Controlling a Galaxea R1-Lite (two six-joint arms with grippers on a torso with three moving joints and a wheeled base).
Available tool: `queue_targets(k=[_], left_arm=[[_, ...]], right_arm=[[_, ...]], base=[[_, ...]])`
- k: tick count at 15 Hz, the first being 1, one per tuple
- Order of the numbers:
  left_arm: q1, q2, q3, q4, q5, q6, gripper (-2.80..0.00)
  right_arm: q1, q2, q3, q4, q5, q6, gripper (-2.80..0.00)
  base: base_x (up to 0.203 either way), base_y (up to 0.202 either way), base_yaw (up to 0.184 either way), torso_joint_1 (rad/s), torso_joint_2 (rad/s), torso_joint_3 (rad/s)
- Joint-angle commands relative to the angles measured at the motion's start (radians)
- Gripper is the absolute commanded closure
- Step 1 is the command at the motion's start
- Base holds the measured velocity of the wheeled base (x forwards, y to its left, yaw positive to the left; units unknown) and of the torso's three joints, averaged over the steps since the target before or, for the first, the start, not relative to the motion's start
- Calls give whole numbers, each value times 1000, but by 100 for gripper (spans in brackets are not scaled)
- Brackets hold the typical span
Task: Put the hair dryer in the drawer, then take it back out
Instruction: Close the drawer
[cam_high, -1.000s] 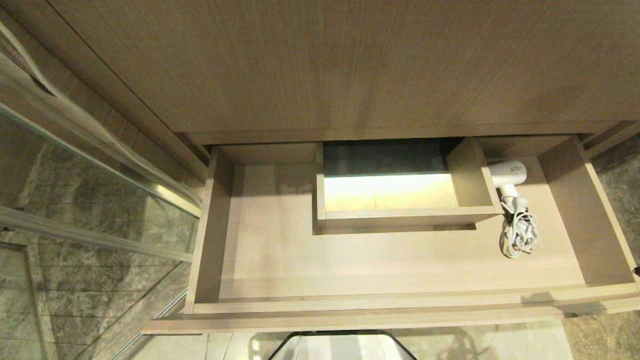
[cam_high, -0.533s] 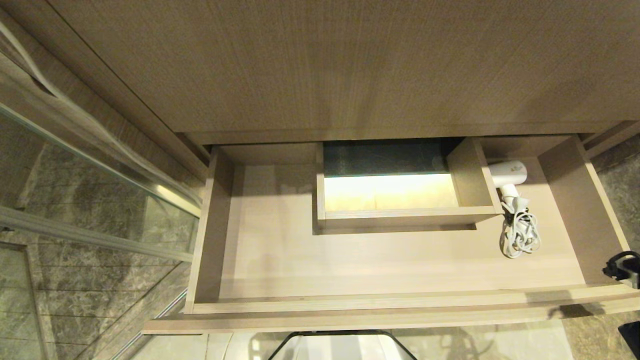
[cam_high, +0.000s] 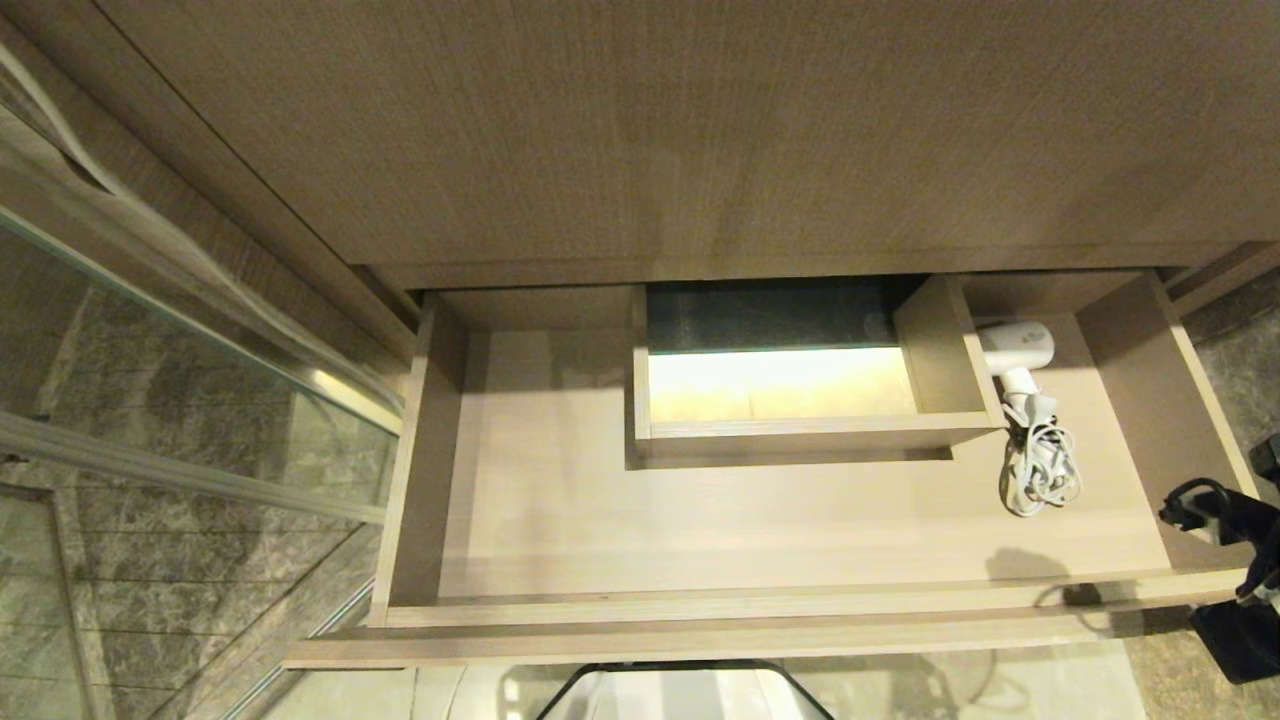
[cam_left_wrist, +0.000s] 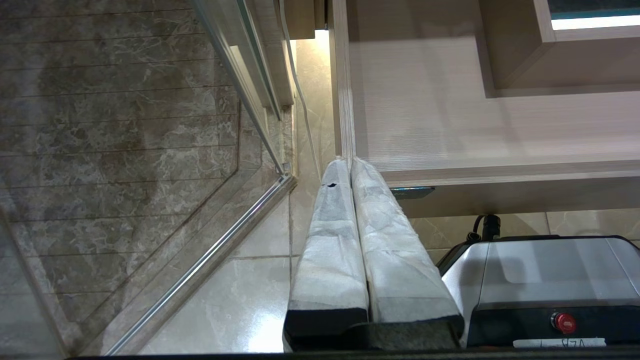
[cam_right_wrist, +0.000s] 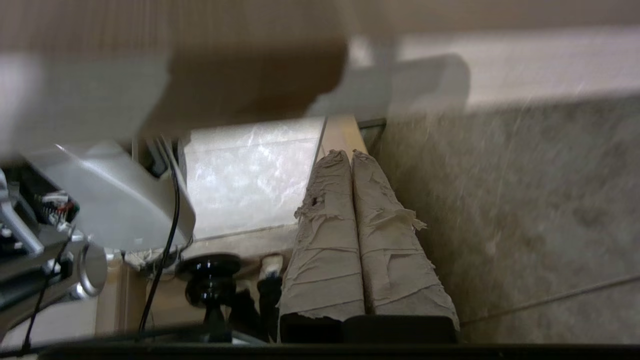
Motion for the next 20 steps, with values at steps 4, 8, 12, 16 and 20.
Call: queue_targets(k=[4,8,12,16,20], left_arm=[[0,0,0,0,0,0,0],[0,-1,0,0,0,0,0],[0,-2,0,0,0,0,0],[0,-1,0,0,0,0,0],[0,-1,1,0,0,0,0]], right_arm=[[-1,53,-59,-84,-1,8,0],[-21,-7,-102,-137,8,15,0],[-25,-34,-189,-346,113,25,0],[10,-14,-269,-549,192,14,0],[7,-75,-198,-541,207,14,0]], base=[[0,0,0,0,0,0],[0,0,0,0,0,0],[0,0,0,0,0,0],[0,0,0,0,0,0],[0,0,0,0,0,0]])
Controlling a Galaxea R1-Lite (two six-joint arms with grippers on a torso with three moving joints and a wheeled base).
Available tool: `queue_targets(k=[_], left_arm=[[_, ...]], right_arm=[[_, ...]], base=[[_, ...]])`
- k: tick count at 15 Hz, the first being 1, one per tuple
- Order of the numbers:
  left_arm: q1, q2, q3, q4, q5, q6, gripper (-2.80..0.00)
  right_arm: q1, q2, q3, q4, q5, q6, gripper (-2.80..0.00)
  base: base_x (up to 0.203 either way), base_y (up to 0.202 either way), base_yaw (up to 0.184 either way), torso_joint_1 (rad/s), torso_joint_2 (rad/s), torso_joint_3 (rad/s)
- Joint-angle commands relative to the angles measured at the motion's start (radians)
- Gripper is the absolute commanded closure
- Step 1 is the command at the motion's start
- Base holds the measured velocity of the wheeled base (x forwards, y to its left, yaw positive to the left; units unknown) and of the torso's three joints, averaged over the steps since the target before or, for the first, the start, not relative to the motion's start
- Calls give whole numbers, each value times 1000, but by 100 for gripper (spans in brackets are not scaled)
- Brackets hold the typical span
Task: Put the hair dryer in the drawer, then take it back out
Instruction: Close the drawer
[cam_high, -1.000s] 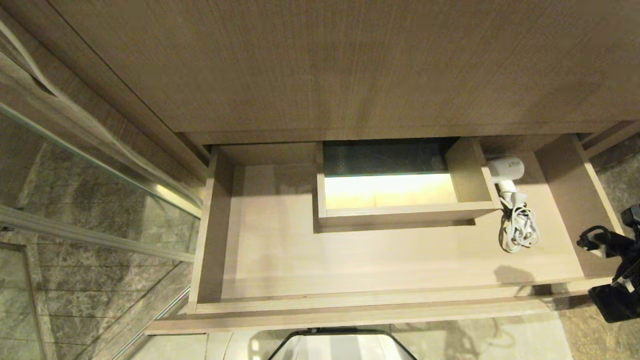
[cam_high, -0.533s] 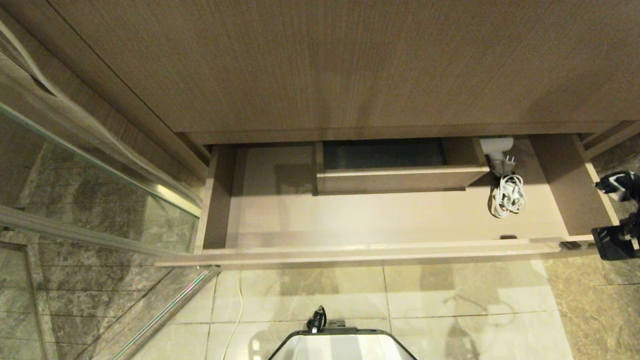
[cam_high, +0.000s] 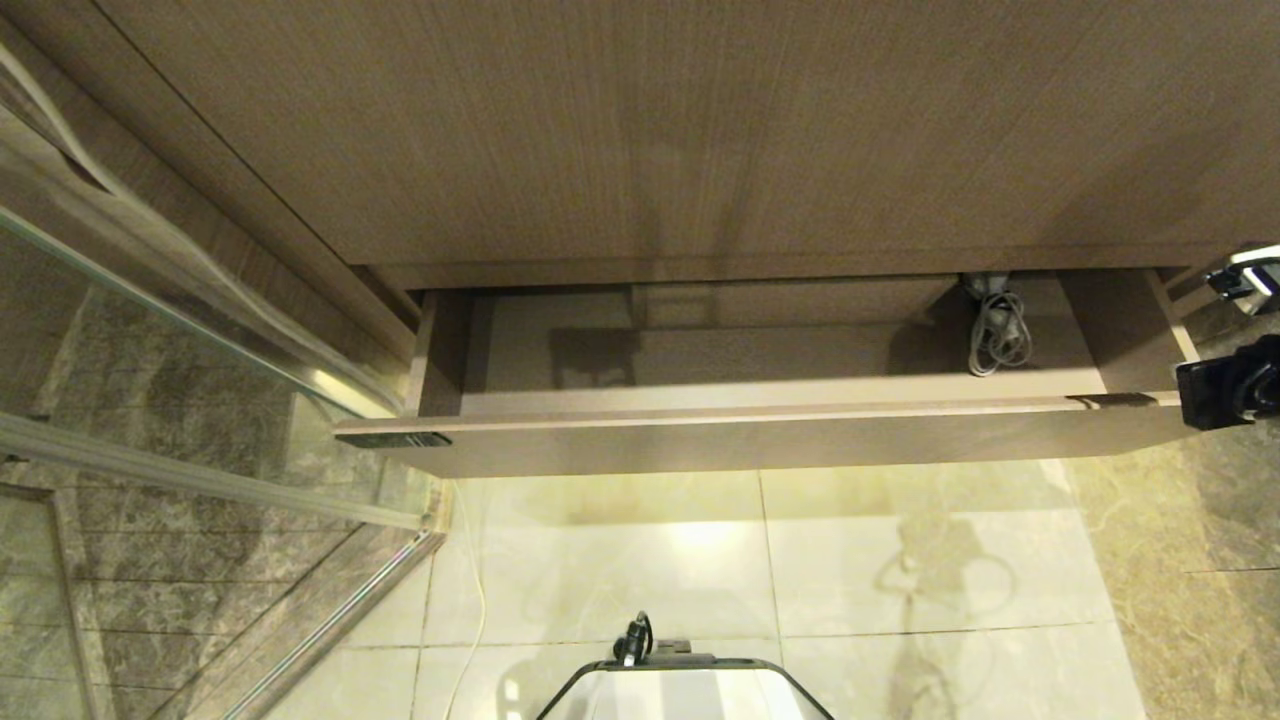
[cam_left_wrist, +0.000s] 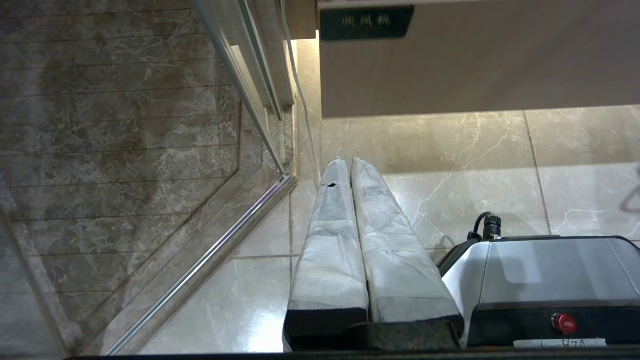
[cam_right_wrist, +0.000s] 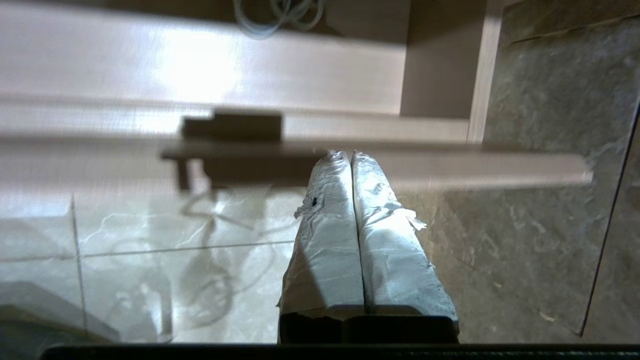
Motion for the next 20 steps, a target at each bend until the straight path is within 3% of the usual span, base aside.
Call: queue_targets(k=[1,4,6,9,13,18,20], left_arm=[[0,0,2,0,0,0,0],[0,0,1,0,0,0,0],[0,0,1,0,0,0,0],[0,0,0,0,0,0,0],[0,-1,1,0,0,0,0],[0,0,0,0,0,0,0],[0,-2,0,0,0,0,0]], right_arm=[[-1,-30,14,-2,1,-3,0],[-3,-74,71,48,0,-44,0],[-18,-76,100,170,-8,-102,0],[-24,5,92,238,-10,-126,0],[-20,150,-9,139,-8,-126,0],[-21,215,-117,114,0,-120,0],[-21,213,-127,0,42,-106,0]], base=[[0,0,0,0,0,0],[0,0,0,0,0,0],[0,0,0,0,0,0],[0,0,0,0,0,0],[0,0,0,0,0,0],[0,0,0,0,0,0],[0,0,0,0,0,0]])
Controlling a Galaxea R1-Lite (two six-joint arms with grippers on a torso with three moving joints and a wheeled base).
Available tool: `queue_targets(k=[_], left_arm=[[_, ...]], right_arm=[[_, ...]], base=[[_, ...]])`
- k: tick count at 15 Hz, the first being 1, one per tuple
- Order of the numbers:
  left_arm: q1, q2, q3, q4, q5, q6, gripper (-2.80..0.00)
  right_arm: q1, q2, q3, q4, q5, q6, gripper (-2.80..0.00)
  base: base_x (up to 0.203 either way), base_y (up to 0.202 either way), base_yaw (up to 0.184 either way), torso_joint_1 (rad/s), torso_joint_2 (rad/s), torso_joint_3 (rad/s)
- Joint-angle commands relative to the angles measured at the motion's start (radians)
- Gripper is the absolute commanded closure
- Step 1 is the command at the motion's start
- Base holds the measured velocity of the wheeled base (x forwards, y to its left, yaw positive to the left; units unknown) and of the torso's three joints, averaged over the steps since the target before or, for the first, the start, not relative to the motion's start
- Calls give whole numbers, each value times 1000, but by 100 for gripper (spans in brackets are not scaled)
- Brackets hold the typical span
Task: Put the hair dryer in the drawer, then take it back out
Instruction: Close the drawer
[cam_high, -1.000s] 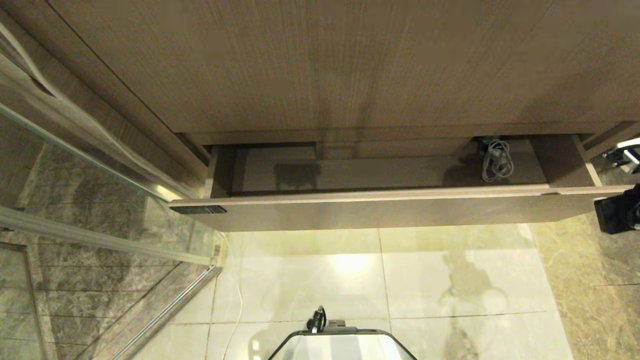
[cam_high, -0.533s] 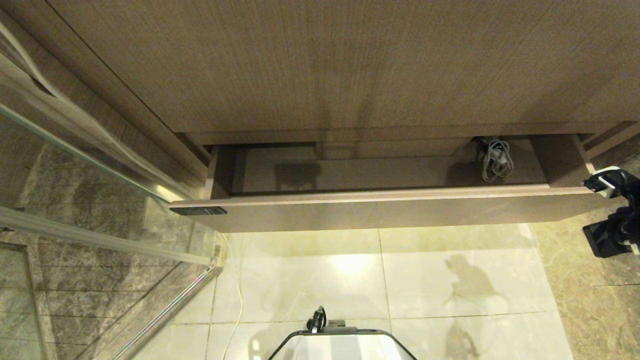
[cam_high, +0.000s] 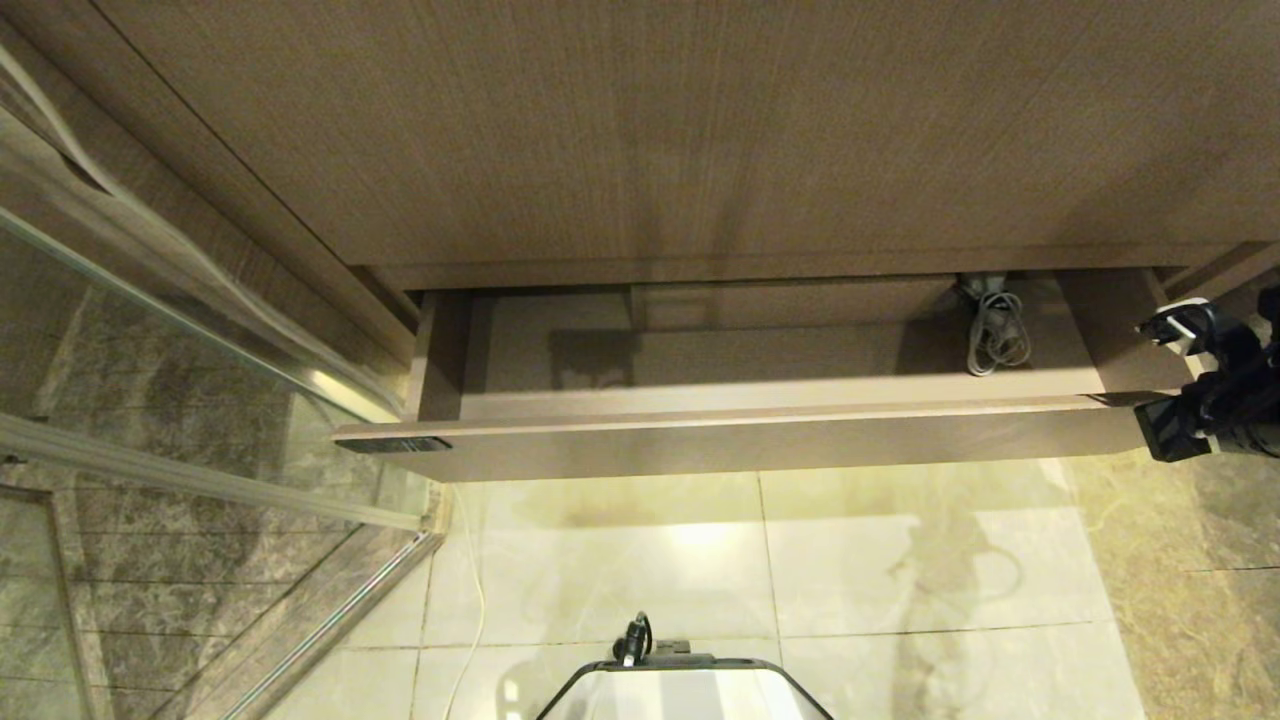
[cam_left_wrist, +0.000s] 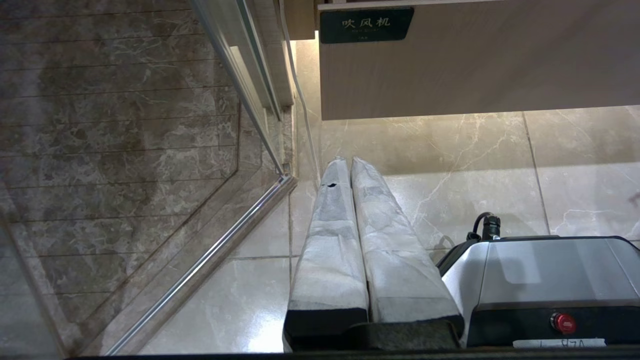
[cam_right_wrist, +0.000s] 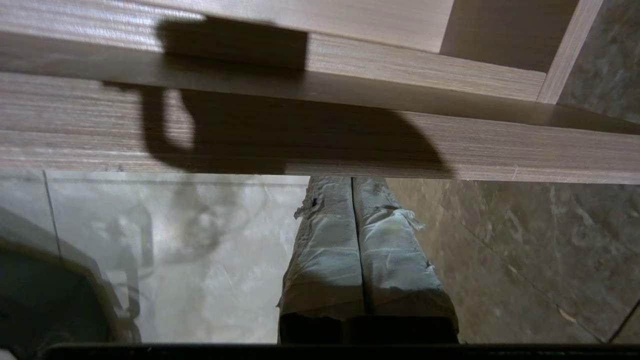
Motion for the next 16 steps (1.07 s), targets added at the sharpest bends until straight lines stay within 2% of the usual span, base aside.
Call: queue_targets(k=[1,2,4,6,8,10,12,16], left_arm=[[0,-1,0,0,0,0,0],[0,-1,1,0,0,0,0],[0,0,0,0,0,0,0],[0,-1,1,0,0,0,0],[0,-2,0,0,0,0,0],[0,-1,0,0,0,0,0],[0,-2,2,0,0,0,0],[0,0,2,0,0,0,0]], right_arm=[[1,9,-17,-140,75,11,0],[1,17,-26,-227,119,19,0],[8,51,-67,-315,136,22,0],[4,40,-68,-289,138,16,0],[-5,-1,-45,-210,141,13,0],[-13,-55,-9,-40,139,4,0],[-11,-97,14,69,135,1,0],[19,-178,55,144,142,-25,0]], base=[[0,0,0,0,0,0],[0,0,0,0,0,0],[0,0,0,0,0,0],[0,0,0,0,0,0],[0,0,0,0,0,0],[0,0,0,0,0,0],[0,0,0,0,0,0],[0,0,0,0,0,0]])
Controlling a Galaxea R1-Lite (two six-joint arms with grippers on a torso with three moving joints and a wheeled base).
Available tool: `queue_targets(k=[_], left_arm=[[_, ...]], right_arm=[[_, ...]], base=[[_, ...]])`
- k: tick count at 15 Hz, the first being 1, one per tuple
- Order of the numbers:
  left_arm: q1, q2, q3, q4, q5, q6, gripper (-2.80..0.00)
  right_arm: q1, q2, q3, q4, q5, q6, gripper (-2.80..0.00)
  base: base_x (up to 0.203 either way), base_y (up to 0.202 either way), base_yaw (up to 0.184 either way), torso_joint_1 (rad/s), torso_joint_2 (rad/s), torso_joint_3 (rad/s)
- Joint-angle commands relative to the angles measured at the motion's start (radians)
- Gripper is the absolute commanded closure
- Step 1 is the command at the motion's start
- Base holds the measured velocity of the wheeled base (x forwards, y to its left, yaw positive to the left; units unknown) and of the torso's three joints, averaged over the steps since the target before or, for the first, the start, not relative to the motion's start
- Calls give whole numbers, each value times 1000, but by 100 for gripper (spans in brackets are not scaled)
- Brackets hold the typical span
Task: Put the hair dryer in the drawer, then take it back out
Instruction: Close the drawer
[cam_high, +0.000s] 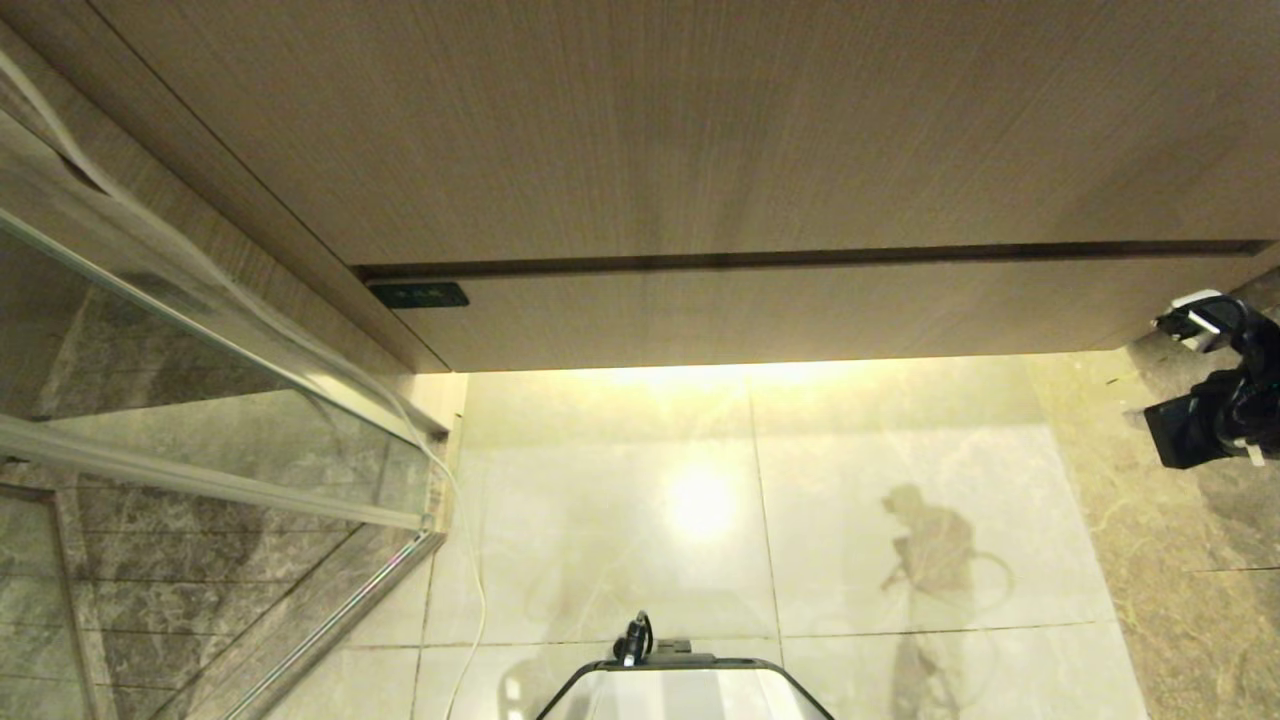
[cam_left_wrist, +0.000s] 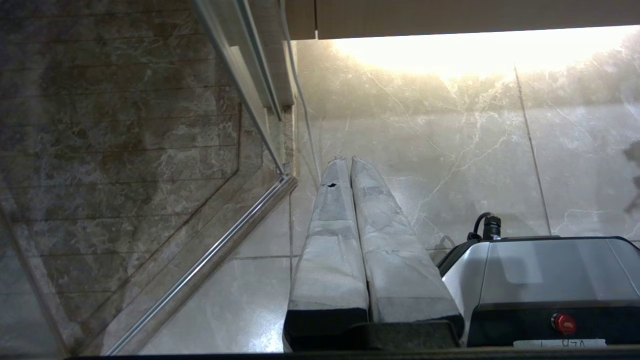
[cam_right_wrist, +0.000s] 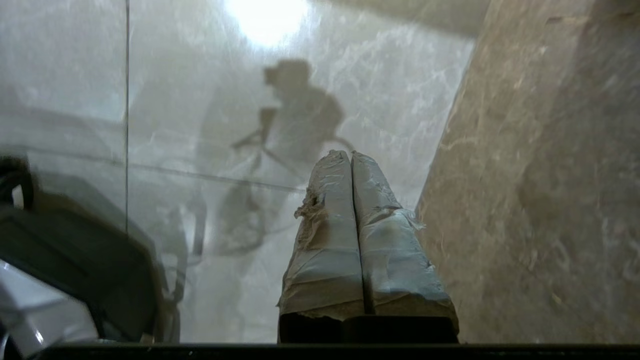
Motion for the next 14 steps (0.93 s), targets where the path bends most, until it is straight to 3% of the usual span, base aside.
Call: queue_targets(k=[1,4,8,11,14], left_arm=[[0,-1,0,1,1,0,0],[0,-1,1,1,1,0,0],[0,-1,0,1,1,0,0],[0,-1,0,1,1,0,0],[0,-1,1,1,1,0,0]], right_arm=[[6,-63,27,16,3,-27,0],[37,-172,62,59,37,-48,0],[99,-310,128,68,203,-51,0],[234,-402,185,62,300,-57,0],[382,-458,244,49,322,-128,0]], base=[[0,0,0,0,0,0],[0,0,0,0,0,0],[0,0,0,0,0,0],[0,0,0,0,0,0],[0,0,0,0,0,0]])
